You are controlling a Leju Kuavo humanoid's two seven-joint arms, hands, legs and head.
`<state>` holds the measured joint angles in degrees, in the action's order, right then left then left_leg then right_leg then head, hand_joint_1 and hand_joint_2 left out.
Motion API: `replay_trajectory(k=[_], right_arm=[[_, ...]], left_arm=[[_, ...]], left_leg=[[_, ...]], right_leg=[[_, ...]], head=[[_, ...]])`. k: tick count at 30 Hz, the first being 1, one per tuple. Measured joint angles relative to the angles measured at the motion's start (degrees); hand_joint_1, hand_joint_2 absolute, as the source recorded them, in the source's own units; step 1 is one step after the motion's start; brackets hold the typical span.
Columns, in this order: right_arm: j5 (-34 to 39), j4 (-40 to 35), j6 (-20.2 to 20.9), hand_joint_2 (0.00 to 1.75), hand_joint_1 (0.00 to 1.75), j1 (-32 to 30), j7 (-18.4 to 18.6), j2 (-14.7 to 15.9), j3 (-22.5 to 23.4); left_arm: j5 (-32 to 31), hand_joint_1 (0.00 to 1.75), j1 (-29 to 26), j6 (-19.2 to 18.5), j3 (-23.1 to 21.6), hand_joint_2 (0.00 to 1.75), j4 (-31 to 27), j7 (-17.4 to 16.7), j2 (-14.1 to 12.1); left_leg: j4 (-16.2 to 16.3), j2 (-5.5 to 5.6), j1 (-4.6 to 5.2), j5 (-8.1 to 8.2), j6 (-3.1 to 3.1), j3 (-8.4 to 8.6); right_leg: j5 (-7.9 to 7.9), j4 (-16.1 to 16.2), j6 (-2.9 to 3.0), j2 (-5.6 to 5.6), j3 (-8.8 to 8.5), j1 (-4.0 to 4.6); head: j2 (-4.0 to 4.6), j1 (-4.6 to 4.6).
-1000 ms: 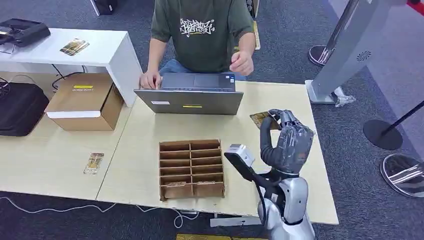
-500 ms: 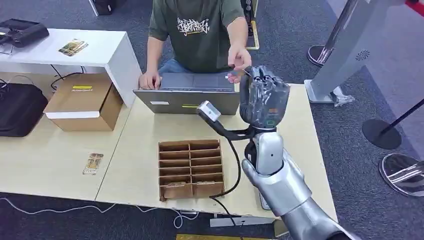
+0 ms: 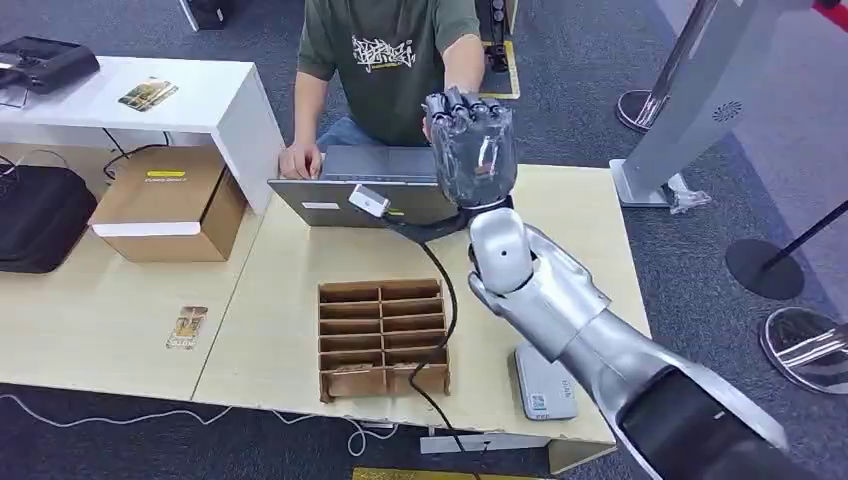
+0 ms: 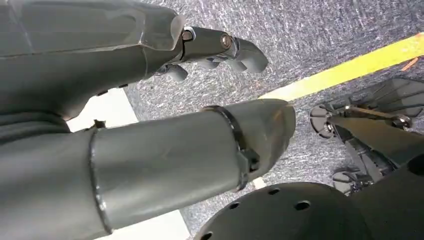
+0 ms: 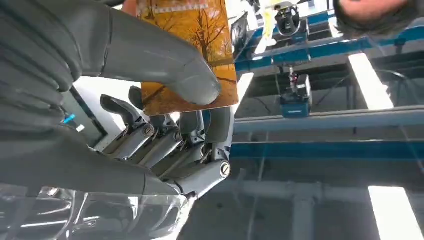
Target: Pass the card to the sensor for recognition and then transmit it.
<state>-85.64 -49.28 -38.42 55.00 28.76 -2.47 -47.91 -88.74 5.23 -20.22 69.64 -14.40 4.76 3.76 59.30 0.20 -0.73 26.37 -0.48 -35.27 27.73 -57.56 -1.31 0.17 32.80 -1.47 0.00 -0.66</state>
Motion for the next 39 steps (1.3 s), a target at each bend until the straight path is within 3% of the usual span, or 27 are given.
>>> replay_trajectory(k=[12,32,33,34,39], right_arm=[[0.0,9.0,0.0,1.75,1.75,3.3,0.4,-1.2,-1.6],[0.0,11.6,0.0,1.75,1.75,3.5,-1.2,-1.2,-1.3],[0.0,11.6,0.0,1.75,0.42,3.5,-1.2,-1.2,-1.2],[0.0,11.6,0.0,1.75,0.00,3.5,-1.2,-1.2,-1.2],[0.0,11.6,-0.1,1.75,0.00,3.4,-1.7,-1.2,-1.1]], left_arm=[[0.0,0.00,2.0,-0.9,-2.5,0.00,0.5,-2.6,0.0],[0.1,0.00,2.5,-1.0,-3.4,0.00,0.6,-3.0,0.0],[0.1,0.00,2.5,-1.0,-3.4,0.00,0.6,-3.0,0.0],[0.1,0.00,2.5,-1.0,-3.4,0.00,0.6,-3.0,0.0],[0.2,0.00,2.5,-1.0,-3.4,0.00,0.6,-3.0,0.0]], left_leg=[[0.0,0.01,0.00,0.00,0.00,0.01],[0.0,0.01,0.00,0.00,0.00,0.01],[0.0,0.01,0.00,0.00,0.00,0.02],[0.0,0.00,0.00,0.00,0.00,0.02],[0.0,0.00,0.00,0.00,0.00,0.01]], right_leg=[[0.00,0.0,0.00,0.01,0.00,0.00],[0.00,0.0,0.00,0.02,0.00,0.00],[0.00,0.0,0.00,0.02,0.00,0.00],[0.00,0.0,0.00,0.03,0.00,0.00],[0.00,0.0,0.00,0.03,0.01,0.00]], head=[[0.00,0.00],[0.00,-0.02],[0.00,-0.02],[0.00,0.00],[0.00,-0.02]])
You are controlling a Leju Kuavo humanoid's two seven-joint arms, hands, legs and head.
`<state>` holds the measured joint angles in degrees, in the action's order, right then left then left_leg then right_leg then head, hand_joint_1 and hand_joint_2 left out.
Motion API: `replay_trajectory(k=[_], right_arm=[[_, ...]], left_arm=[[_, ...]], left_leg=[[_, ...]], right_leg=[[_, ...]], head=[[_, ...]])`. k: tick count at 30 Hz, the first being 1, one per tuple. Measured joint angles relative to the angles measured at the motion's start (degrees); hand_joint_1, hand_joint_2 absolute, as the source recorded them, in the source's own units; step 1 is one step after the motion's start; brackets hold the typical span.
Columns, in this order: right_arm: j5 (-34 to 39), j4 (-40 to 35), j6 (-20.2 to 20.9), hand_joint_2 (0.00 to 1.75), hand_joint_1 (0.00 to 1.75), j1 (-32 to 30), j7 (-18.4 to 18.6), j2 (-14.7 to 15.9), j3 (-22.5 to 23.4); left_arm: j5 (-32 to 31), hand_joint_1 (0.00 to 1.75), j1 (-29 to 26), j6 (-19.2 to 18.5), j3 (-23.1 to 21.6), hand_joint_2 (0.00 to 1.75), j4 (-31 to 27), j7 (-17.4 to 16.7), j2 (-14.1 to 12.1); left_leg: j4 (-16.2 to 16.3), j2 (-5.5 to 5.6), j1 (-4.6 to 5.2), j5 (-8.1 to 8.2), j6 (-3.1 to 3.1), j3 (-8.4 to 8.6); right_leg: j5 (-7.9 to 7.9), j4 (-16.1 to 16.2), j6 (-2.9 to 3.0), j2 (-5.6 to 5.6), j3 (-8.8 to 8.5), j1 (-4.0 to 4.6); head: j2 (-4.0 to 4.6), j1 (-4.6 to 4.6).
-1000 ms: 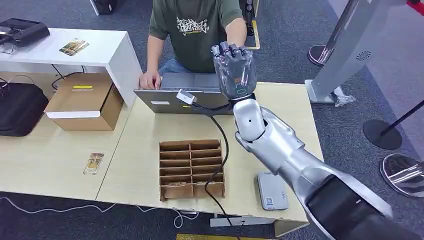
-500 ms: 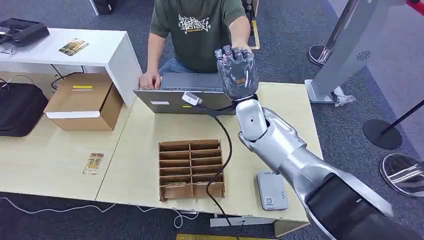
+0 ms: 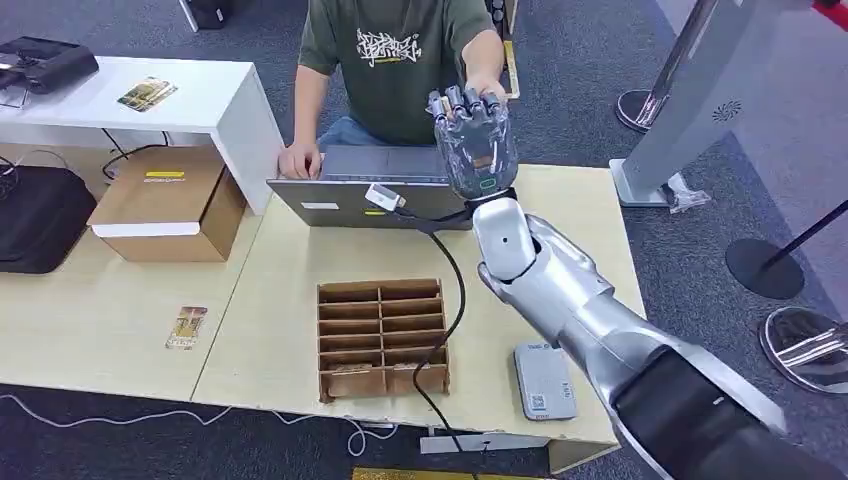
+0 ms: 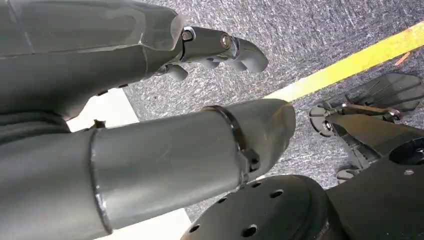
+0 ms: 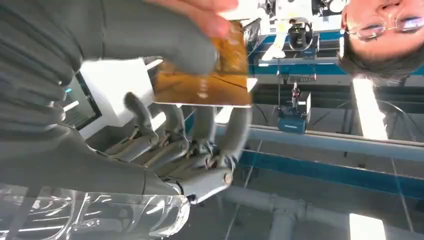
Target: Pass the card to the sensor for recognition and then transmit it.
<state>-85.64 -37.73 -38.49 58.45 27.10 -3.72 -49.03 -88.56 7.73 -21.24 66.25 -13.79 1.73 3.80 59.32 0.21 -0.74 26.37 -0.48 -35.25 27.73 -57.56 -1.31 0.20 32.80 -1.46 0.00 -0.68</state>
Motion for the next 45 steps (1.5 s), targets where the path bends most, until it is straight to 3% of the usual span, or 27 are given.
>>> replay_trajectory(k=[28,41,45], right_arm=[[0.0,-1.6,0.0,1.75,0.00,-2.2,0.9,0.5,0.4],[0.0,-11.9,0.0,1.75,0.00,-13.1,-8.2,-0.2,11.7],[0.0,-15.3,0.0,1.75,0.00,-17.4,-9.3,-0.6,14.2]], left_arm=[[1.2,0.00,0.1,-0.2,-0.8,0.00,0.1,-0.5,0.0],[3.8,0.00,-0.9,1.0,-0.9,0.00,0.1,0.7,0.0],[4.3,0.00,-1.1,1.2,-0.9,0.00,0.1,0.7,0.0]], left_leg=[[0.0,0.00,0.00,0.00,0.00,0.01],[0.0,0.00,-0.01,0.00,0.00,0.00],[0.0,0.01,-0.01,0.00,0.00,-0.01]], right_leg=[[0.00,0.0,0.00,0.00,0.01,0.00],[0.01,0.0,0.00,0.00,0.01,0.01],[0.01,0.0,0.00,-0.01,0.00,0.00]], head=[[0.00,0.00],[0.00,0.02],[0.00,0.02]])
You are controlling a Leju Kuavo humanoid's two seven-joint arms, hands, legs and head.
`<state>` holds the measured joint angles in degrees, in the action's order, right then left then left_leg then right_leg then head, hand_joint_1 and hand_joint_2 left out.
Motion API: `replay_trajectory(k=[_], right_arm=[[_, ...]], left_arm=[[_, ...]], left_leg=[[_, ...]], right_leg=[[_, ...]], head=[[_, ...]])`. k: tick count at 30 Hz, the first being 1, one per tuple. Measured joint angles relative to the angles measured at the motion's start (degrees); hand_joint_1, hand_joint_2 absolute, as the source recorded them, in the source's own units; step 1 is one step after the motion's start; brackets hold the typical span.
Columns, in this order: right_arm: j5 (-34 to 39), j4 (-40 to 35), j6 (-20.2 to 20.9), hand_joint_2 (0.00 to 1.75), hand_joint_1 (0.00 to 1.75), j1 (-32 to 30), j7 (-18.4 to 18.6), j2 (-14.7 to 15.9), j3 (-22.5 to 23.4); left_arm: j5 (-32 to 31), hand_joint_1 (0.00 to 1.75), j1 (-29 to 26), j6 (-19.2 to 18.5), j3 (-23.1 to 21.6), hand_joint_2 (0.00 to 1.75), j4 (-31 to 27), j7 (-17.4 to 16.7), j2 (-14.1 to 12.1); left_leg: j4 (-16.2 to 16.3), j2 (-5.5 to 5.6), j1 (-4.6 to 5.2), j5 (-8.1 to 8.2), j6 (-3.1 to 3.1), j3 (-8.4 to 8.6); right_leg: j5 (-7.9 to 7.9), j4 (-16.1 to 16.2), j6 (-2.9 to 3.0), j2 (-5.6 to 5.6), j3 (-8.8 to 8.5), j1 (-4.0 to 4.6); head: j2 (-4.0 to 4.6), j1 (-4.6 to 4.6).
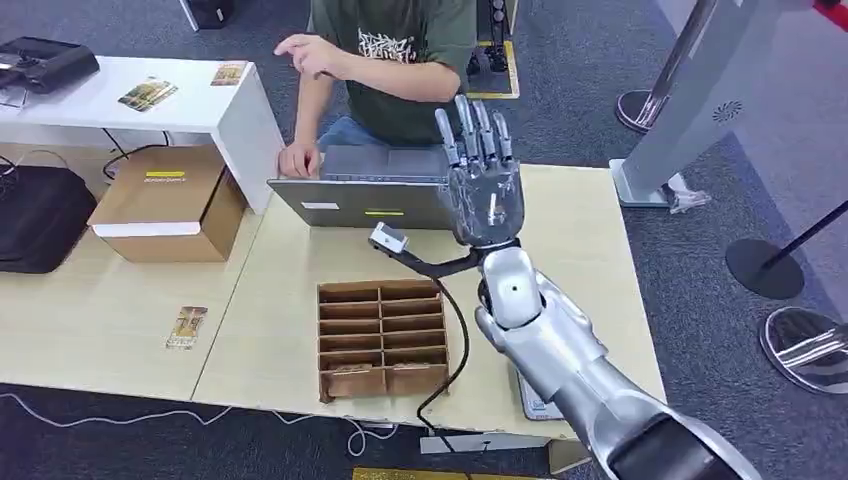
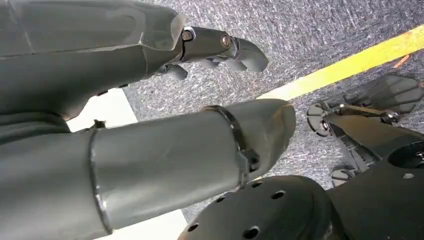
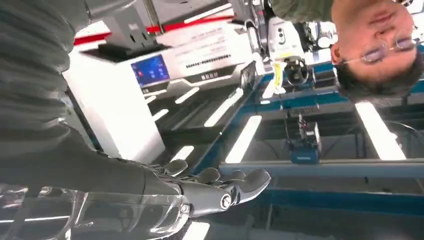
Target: Pass the card to the sensor for recognition and then transmit it.
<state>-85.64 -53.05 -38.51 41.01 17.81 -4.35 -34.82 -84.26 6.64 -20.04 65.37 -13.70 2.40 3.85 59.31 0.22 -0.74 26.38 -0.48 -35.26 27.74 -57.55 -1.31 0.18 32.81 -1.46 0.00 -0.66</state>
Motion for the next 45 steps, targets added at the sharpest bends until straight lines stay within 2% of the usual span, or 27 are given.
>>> replay_trajectory(k=[4,8,16,28,32,45], right_arm=[[0.0,-2.5,0.0,1.75,0.00,-2.9,0.2,0.0,1.0],[0.0,-7.6,0.0,1.75,0.00,-8.3,2.2,0.9,1.4],[0.0,-16.8,0.0,1.75,0.00,-18.3,5.4,5.2,1.5],[0.0,-24.7,0.0,1.75,0.00,-28.3,8.9,9.9,1.5],[0.0,-27.8,0.1,1.75,0.00,-32.3,8.4,11.2,2.3],[0.0,-35.1,3.1,1.75,0.00,-42.5,13.2,12.3,3.8]], left_arm=[[0.2,0.00,-0.2,0.2,0.0,0.00,0.0,0.0,0.0],[0.7,0.00,-0.4,0.4,0.0,0.00,0.0,0.0,0.0],[2.9,0.00,-1.6,0.9,0.0,0.00,0.0,0.8,0.0],[5.1,0.00,-2.8,0.9,1.0,0.00,0.0,1.3,0.0],[5.1,0.00,-2.9,0.9,1.2,0.00,0.0,1.4,0.0],[6.1,0.00,-3.0,0.9,2.6,0.00,0.0,1.4,0.2]], left_leg=[[0.0,-0.03,0.00,0.00,0.00,0.02],[0.0,-0.03,0.00,0.01,0.00,0.00],[0.0,-0.01,0.01,0.05,0.01,-0.01],[0.0,0.00,0.01,0.06,0.01,0.00],[0.0,0.01,0.01,0.07,0.03,-0.01],[0.0,0.00,0.00,0.09,0.01,-0.01]], right_leg=[[0.00,0.0,0.00,0.01,0.00,0.00],[0.03,0.0,0.00,0.01,0.03,0.00],[0.05,0.0,0.00,-0.01,0.01,-0.01],[0.08,0.0,0.00,-0.02,0.01,-0.01],[0.09,0.0,-0.01,-0.04,0.00,-0.01],[0.10,0.0,-0.01,-0.02,0.00,0.00]], head=[[0.00,-0.02],[0.00,-0.02],[0.00,0.00],[0.00,0.00],[0.00,-0.02],[0.00,-0.02]])
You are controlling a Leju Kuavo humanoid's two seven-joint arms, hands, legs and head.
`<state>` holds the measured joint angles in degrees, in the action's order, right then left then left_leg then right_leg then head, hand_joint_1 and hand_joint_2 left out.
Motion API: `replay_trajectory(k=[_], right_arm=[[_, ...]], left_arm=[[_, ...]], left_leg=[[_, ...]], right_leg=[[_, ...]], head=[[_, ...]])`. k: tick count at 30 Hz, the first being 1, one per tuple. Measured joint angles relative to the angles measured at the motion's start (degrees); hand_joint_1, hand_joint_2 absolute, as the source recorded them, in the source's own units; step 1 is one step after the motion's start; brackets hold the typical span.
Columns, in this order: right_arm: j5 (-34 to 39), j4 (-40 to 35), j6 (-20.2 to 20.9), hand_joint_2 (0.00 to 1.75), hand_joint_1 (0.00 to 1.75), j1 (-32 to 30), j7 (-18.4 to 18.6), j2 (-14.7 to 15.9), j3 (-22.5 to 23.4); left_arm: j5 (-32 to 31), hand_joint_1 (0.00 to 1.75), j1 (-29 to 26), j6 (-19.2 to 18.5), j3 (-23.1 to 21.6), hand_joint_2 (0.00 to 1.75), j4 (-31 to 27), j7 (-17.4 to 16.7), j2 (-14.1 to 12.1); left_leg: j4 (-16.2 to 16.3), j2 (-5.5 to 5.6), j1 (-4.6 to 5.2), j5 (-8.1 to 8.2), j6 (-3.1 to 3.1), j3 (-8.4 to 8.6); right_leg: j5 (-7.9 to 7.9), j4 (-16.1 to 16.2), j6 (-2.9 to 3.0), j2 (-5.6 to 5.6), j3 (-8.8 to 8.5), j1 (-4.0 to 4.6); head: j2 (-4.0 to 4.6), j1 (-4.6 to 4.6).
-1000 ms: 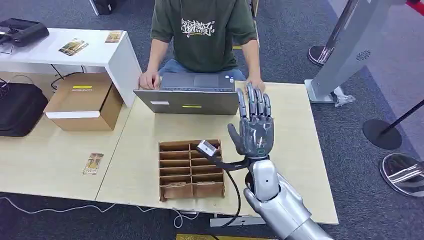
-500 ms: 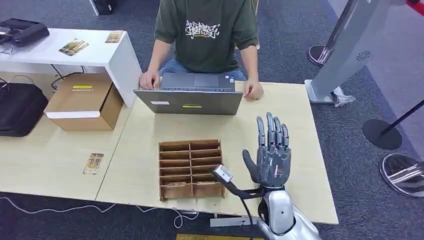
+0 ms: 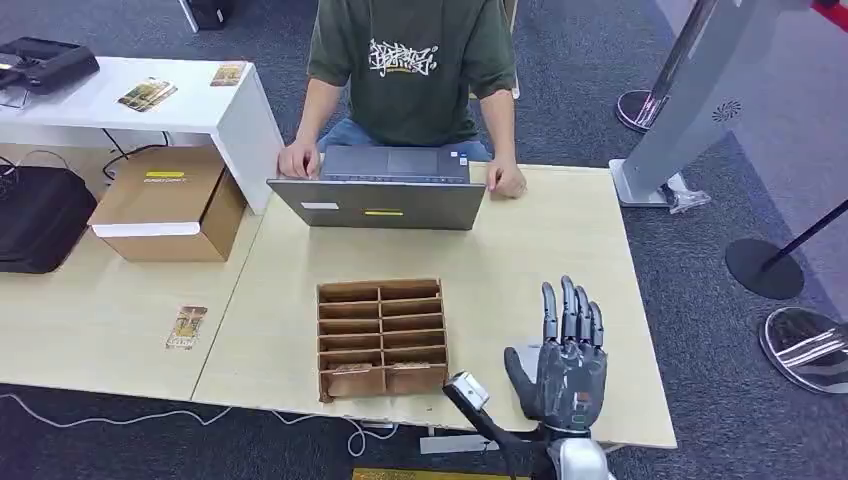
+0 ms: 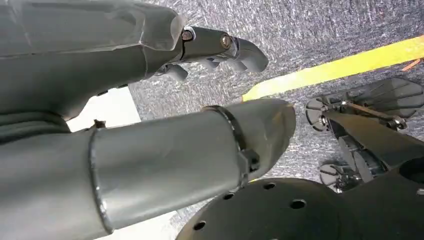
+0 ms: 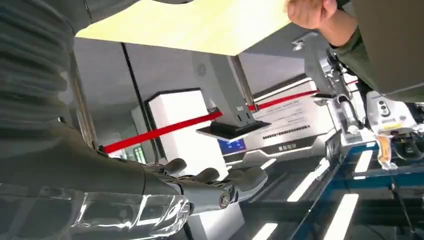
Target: Pass the card to the sensor for recognition and then transmit it.
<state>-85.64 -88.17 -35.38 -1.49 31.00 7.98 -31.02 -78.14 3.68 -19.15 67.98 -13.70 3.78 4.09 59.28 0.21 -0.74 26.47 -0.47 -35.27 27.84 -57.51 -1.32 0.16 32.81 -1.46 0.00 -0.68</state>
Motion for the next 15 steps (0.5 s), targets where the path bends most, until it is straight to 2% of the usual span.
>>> replay_trajectory(k=[6,15], right_arm=[[0.0,-1.9,1.5,1.75,0.00,-3.1,1.4,0.0,0.0],[0.0,-4.3,7.0,1.75,0.00,-7.3,4.0,-0.2,0.3]], left_arm=[[0.0,0.00,0.0,0.0,0.4,0.00,0.0,0.0,0.1],[0.7,0.00,0.0,0.0,1.4,0.00,0.0,-0.1,0.4]], left_leg=[[0.0,0.01,0.00,0.00,0.00,0.00],[0.0,0.00,0.00,0.01,0.00,0.00]], right_leg=[[0.00,0.0,0.00,-0.01,-0.01,0.00],[0.01,0.0,0.00,0.00,-0.01,0.00]], head=[[0.00,0.00],[0.00,0.02]])
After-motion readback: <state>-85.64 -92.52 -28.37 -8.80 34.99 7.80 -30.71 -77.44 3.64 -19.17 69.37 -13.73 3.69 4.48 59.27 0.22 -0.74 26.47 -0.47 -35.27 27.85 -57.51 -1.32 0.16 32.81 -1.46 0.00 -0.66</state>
